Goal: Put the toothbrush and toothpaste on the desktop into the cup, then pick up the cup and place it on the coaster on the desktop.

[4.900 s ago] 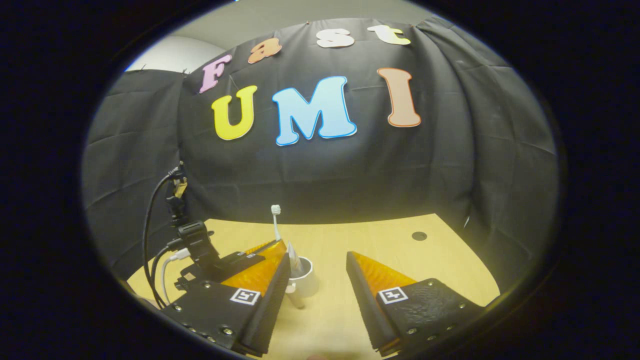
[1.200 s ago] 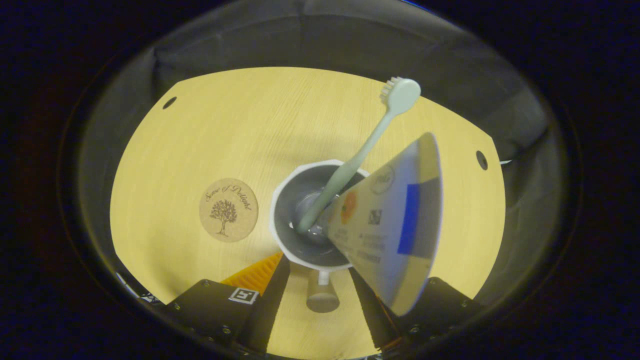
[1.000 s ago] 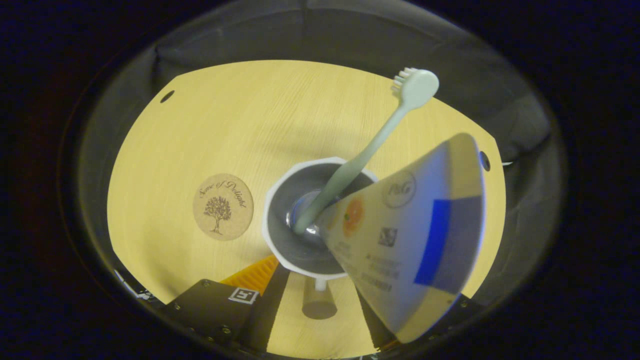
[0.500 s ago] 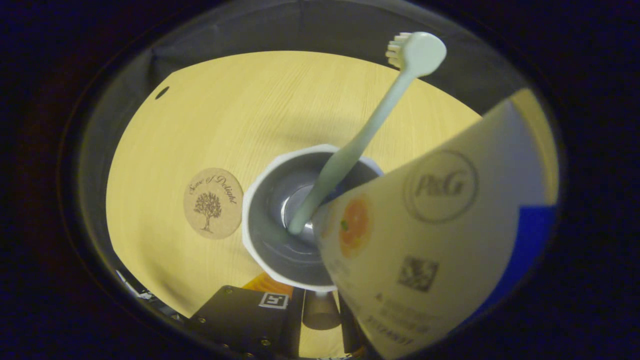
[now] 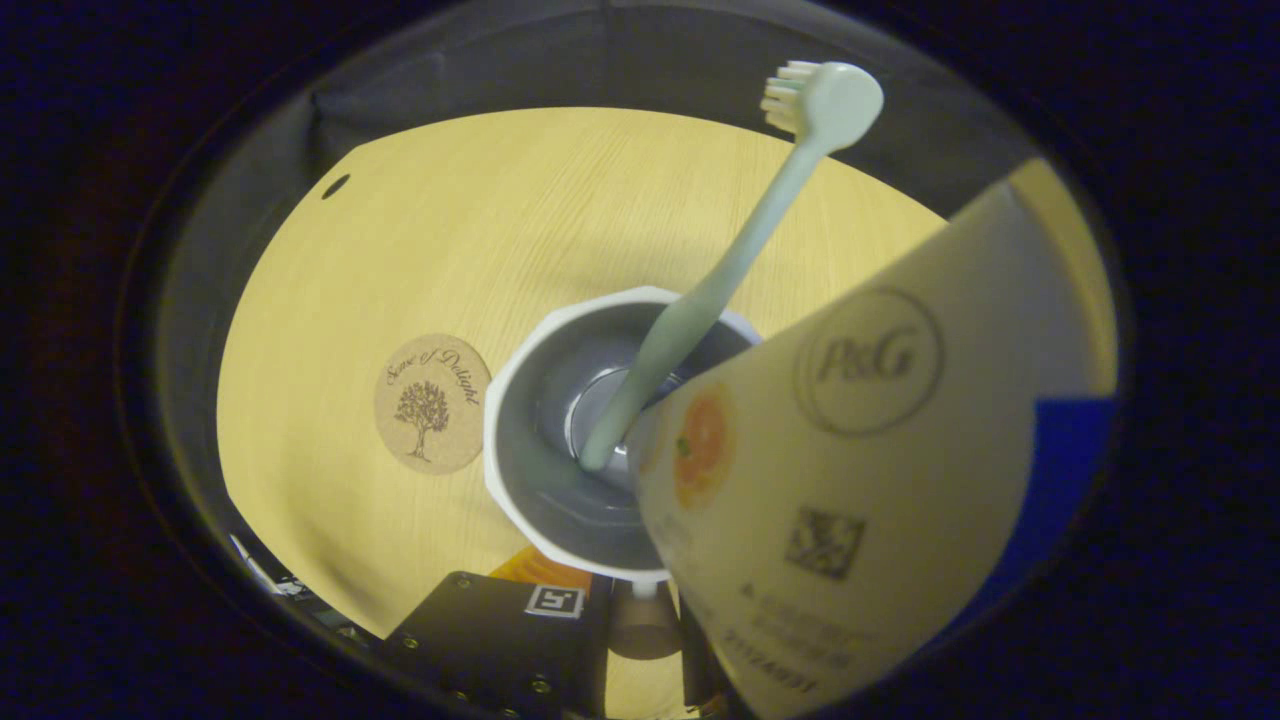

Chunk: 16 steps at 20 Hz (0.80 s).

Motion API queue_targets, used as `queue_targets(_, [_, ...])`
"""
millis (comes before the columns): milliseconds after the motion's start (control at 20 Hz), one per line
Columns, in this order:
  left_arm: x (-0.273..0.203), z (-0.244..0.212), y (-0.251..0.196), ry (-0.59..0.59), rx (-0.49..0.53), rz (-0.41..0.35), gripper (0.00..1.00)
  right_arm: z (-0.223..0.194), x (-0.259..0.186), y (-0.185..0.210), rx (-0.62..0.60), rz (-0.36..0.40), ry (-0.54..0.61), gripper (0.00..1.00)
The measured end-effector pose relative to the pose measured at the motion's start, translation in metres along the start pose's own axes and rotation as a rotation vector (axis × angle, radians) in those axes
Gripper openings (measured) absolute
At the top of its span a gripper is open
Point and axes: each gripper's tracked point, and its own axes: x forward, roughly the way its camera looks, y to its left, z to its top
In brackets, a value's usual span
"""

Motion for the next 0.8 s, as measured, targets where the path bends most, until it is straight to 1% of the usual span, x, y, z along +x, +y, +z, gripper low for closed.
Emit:
queue_targets(250, [-0.004,-0.003,0.004,0.005,-0.019,0.008,0.95,0.011,-0.020,0.012,-0.022,0.015,-0.059,0.26])
queue_targets(300, [-0.005,-0.004,0.005,0.006,-0.026,0.008,0.92,0.015,-0.024,0.017,-0.031,0.018,-0.077,0.26])
queue_targets(350, [-0.007,-0.005,0.005,0.009,-0.033,0.009,0.92,0.019,-0.026,0.021,-0.044,0.021,-0.087,0.29])
queue_targets(400, [-0.008,-0.006,0.006,0.011,-0.039,0.010,0.95,0.018,-0.027,0.022,-0.029,0.023,-0.070,0.28])
queue_targets(450, [-0.010,-0.007,0.006,0.013,-0.041,0.010,0.95,0.020,-0.032,0.023,-0.008,0.029,-0.068,0.21])
queue_targets(650, [-0.018,-0.002,0.009,-0.004,-0.027,0.016,0.95,0.018,-0.028,0.025,-0.025,0.049,-0.047,0.21])
queue_targets(700, [-0.020,-0.002,0.010,-0.006,-0.018,0.019,0.95,0.018,-0.026,0.026,-0.034,0.051,-0.050,0.16])
queue_targets(750, [-0.020,-0.001,0.011,-0.007,-0.010,0.022,0.95,0.022,-0.027,0.024,-0.034,0.051,-0.066,0.16])
queue_targets(800, [-0.020,-0.001,0.012,-0.007,-0.006,0.021,0.95,0.022,-0.026,0.029,-0.009,0.069,-0.077,0.15])
